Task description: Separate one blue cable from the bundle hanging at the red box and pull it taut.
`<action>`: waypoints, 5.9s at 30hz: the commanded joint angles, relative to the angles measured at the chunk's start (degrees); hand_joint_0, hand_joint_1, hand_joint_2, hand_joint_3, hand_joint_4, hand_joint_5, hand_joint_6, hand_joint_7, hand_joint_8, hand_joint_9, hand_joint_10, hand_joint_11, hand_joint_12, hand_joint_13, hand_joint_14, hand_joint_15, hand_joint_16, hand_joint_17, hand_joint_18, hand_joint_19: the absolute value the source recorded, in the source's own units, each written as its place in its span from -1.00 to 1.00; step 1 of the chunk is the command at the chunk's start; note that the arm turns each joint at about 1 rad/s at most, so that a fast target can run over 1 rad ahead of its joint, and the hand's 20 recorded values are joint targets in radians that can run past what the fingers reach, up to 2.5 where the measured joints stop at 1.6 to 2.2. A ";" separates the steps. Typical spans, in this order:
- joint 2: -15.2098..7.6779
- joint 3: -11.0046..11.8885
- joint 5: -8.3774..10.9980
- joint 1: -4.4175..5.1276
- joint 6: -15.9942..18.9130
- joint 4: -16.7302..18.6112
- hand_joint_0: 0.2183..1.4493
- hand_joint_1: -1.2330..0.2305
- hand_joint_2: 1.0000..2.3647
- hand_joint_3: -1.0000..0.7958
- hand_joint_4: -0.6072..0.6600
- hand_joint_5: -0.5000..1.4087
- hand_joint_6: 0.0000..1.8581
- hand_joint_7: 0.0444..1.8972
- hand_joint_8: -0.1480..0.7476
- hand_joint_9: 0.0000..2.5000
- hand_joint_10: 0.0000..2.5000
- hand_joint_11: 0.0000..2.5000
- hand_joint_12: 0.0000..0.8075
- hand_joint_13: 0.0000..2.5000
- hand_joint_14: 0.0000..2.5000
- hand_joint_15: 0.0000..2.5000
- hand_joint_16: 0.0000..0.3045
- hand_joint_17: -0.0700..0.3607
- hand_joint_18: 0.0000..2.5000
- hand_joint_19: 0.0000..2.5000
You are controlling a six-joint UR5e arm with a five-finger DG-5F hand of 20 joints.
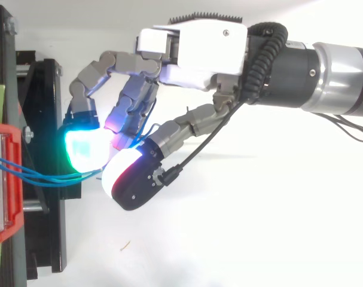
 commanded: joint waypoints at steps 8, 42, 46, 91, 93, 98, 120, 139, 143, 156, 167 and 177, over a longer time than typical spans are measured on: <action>0.01 0.00 0.36 0.15 0.12 -0.04 -0.31 -0.42 -0.99 -0.36 -0.06 -0.69 -0.08 -0.02 -0.18 -0.08 -1.00 0.46 -0.20 0.03 -0.98 0.20 -0.68 -0.17 -0.35 -0.43; 0.01 -0.18 0.27 0.33 0.12 0.05 -0.37 -0.33 -1.00 -0.41 0.03 -0.67 -0.10 0.03 -0.17 -0.05 -1.00 0.46 -0.23 0.03 -0.98 0.21 -0.68 -0.17 -0.36 -0.41; 0.01 -0.18 0.36 0.33 0.12 0.05 -0.34 -0.39 -0.98 -0.20 -0.03 -0.68 -0.08 0.08 -0.18 -0.05 -1.00 0.48 -0.23 0.03 -0.98 0.20 -0.68 -0.17 -0.35 -0.41; 0.01 -0.36 0.62 0.51 0.12 0.05 -0.28 -0.45 -1.00 -0.42 0.06 -0.68 -0.10 0.00 -0.16 -0.08 -1.00 0.44 -0.20 0.02 -0.98 0.18 -0.69 -0.18 -0.35 -0.43; 0.01 -0.27 0.62 0.51 0.12 0.05 -0.31 -0.49 -1.00 -0.44 0.06 -0.68 -0.10 0.01 -0.18 -0.09 -0.99 0.44 -0.20 0.02 -0.98 0.20 -0.69 -0.18 -0.37 -0.42; 0.01 -0.27 0.62 0.51 0.12 0.05 -0.38 -0.54 -1.00 -0.44 0.06 -0.69 -0.10 0.00 -0.17 -0.12 -0.99 0.43 -0.20 -0.01 -0.98 0.18 -0.68 -0.17 -0.37 -0.43; 0.01 -0.27 0.62 0.51 0.12 0.05 -0.51 -0.38 -1.00 -0.44 0.10 -0.71 -0.08 -0.06 -0.10 -0.18 -1.00 0.41 -0.09 -0.05 -0.98 0.14 -0.66 -0.13 -0.38 -0.44; 0.01 -0.36 0.71 0.51 0.12 0.05 -0.26 -0.48 -1.00 -0.41 0.06 -0.71 -0.05 -0.03 -0.16 -0.17 -1.00 0.42 -0.17 -0.05 -0.98 0.14 -0.68 -0.17 -0.37 -0.44; 0.01 -0.36 0.71 0.51 0.12 -0.04 -0.29 -0.45 -1.00 -0.44 0.07 -0.71 -0.05 -0.06 -0.15 -0.17 -1.00 0.41 -0.17 -0.04 -0.98 0.14 -0.68 -0.17 -0.37 -0.44; 0.01 -0.36 0.71 0.51 0.12 -0.04 -0.53 -0.21 -1.00 -0.44 0.12 -0.70 -0.08 -0.06 -0.09 -0.15 -1.00 0.39 -0.09 -0.03 -0.98 0.14 -0.65 -0.11 -0.36 -0.43; 0.01 -0.36 0.71 0.59 0.12 0.05 -0.33 -0.53 -1.00 -0.44 0.04 -0.70 -0.10 -0.02 -0.18 -0.16 -0.99 0.41 -0.19 -0.05 -0.98 0.14 -0.68 -0.16 -0.39 -0.44; 0.01 -0.36 0.71 0.59 0.12 -0.13 -0.28 -0.41 -0.97 -0.20 0.02 -0.71 -0.09 -0.04 -0.18 -0.15 -1.00 0.42 -0.17 -0.03 -0.98 0.14 -0.68 -0.17 -0.38 -0.43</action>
